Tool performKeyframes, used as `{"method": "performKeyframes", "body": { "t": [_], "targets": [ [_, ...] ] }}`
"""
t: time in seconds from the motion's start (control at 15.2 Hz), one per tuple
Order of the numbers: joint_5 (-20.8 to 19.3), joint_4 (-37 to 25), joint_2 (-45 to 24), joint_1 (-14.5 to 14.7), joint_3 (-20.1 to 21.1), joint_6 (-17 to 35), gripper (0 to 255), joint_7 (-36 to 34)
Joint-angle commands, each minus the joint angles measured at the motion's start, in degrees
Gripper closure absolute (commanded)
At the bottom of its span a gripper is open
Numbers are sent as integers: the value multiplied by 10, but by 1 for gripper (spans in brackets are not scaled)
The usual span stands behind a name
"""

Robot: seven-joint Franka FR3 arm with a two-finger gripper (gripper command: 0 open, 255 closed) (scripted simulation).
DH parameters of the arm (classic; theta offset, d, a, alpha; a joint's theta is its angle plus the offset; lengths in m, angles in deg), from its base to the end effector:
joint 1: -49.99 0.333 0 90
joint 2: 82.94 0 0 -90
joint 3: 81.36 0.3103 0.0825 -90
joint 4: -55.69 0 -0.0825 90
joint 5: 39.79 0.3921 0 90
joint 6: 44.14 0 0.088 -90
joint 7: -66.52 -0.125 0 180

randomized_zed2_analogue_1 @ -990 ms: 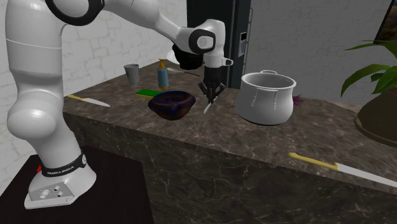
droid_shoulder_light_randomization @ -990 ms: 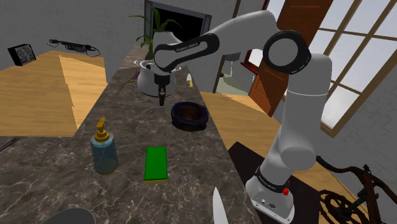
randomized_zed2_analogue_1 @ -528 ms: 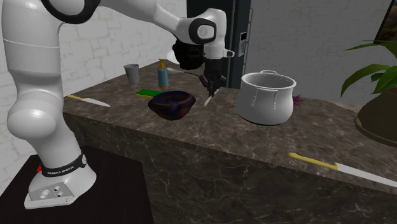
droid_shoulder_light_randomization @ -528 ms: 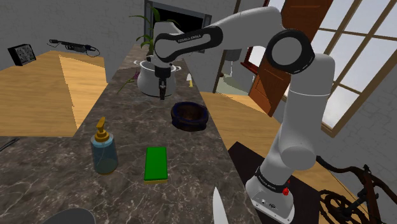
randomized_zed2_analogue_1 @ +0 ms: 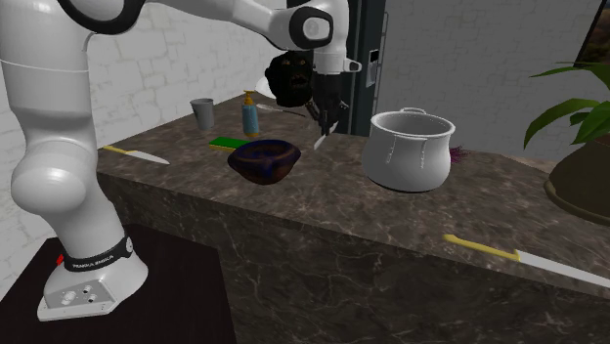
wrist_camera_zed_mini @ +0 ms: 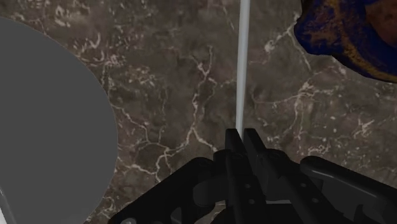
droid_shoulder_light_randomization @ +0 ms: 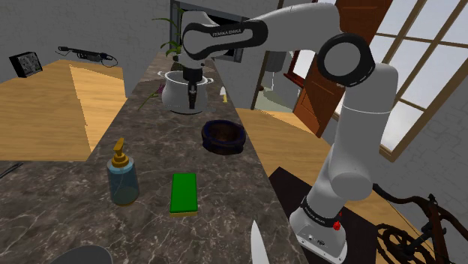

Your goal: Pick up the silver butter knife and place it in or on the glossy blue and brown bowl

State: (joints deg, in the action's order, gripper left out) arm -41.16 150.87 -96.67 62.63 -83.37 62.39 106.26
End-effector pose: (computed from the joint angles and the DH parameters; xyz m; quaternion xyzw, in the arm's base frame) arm 0.6235 0.1162 0.4374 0.9029 0.4291 -0.0239 0.0099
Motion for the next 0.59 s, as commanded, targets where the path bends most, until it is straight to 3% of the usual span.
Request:
{"method": "performKeyframes", "body": {
  "t": [0.0,0.53],
  "targets": [
    [0,-11,3,0,0,-15,255,0],
    [0,-69,7,0,0,-76,255,2]
  ]
}}
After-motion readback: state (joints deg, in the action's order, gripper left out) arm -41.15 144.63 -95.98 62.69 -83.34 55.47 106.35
